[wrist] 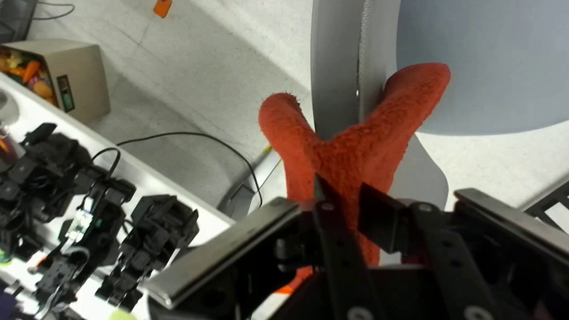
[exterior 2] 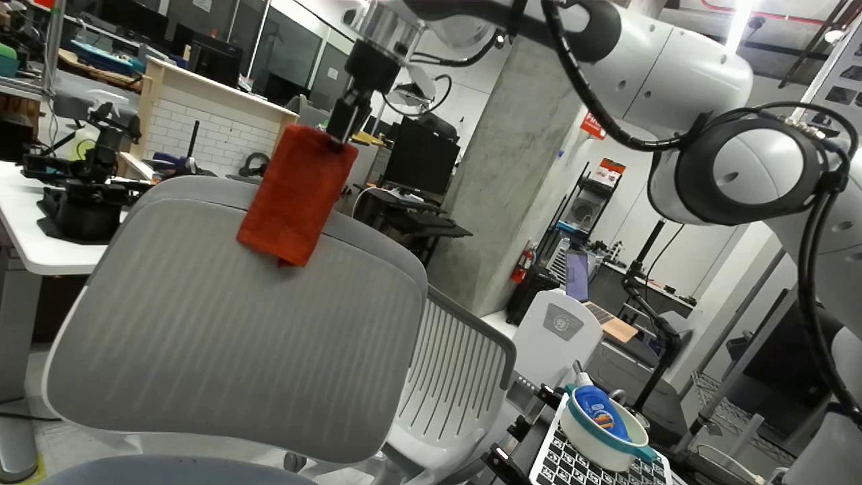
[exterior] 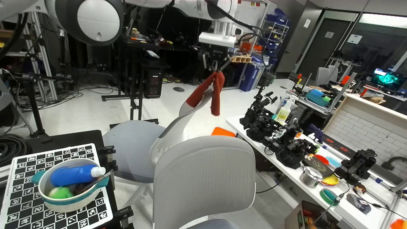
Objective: Move the orange towel to the backrest of the left chair, then move it to the backrest of the right chair
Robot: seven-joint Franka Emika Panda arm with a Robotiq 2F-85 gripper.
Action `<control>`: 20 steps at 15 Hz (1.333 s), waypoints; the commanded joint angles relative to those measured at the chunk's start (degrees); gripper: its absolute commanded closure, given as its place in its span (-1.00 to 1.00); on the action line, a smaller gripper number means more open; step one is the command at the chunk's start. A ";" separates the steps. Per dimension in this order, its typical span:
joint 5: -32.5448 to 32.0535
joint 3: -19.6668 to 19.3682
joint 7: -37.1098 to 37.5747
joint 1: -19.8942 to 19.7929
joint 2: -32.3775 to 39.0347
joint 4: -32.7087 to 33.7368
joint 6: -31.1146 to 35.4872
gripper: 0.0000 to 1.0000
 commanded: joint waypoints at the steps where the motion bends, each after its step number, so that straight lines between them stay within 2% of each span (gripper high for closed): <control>1: -1.45 -0.54 -0.43 1.07 -4.56 0.57 -1.32 0.94; 6: -1.37 -0.74 0.18 -0.65 -7.25 0.22 -0.87 0.94; 15: -1.62 -4.82 8.00 -8.05 -10.12 -1.47 -0.95 0.94; 20: -2.06 -7.28 12.95 -10.42 -11.16 -4.09 -1.84 0.94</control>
